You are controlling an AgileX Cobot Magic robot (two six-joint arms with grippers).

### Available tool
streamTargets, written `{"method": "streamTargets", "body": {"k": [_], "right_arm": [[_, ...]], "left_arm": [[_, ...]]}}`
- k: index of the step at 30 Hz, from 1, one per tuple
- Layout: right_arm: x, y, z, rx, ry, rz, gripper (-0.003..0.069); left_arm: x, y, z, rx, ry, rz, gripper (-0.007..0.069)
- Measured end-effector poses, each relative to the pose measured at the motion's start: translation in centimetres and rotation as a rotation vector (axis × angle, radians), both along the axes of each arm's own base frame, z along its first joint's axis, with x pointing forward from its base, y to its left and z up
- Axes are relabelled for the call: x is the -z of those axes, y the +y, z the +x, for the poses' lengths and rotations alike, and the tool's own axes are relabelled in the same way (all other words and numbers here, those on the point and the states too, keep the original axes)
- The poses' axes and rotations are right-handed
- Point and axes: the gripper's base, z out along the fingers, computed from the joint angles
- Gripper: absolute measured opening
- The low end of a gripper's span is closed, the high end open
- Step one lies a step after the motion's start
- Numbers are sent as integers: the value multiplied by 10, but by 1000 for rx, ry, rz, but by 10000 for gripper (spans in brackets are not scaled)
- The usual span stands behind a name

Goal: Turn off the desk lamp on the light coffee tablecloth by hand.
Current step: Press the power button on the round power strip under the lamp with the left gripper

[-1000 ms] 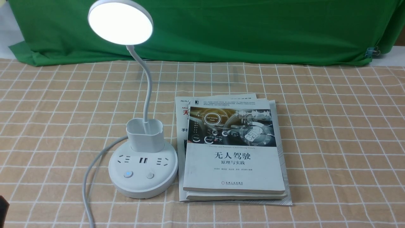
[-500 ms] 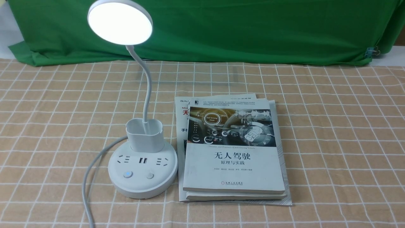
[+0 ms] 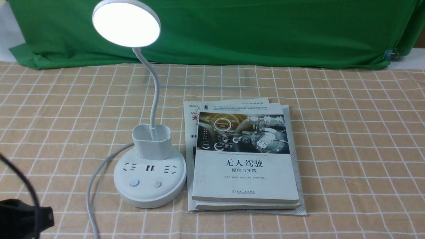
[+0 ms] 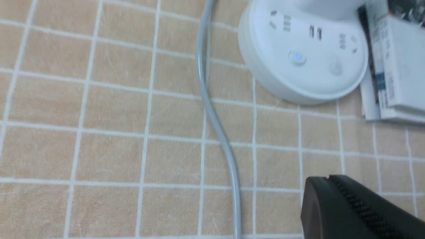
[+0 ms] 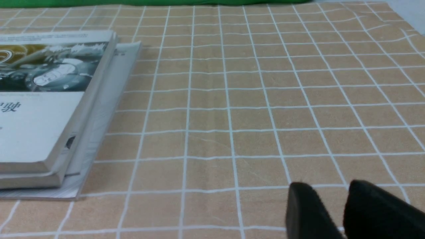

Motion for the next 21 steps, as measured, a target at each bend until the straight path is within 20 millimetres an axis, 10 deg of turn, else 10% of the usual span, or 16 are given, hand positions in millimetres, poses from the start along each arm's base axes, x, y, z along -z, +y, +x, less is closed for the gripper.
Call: {"method": "streamTargets", "body": {"k": [9,21], "right_arm": [[0,0,0,0,0,0,243],[0,0,0,0,0,0,243]], "left_arm": [[19,-50,69,339,350,204,0],[24,-126,137,515,384,270,0]]}}
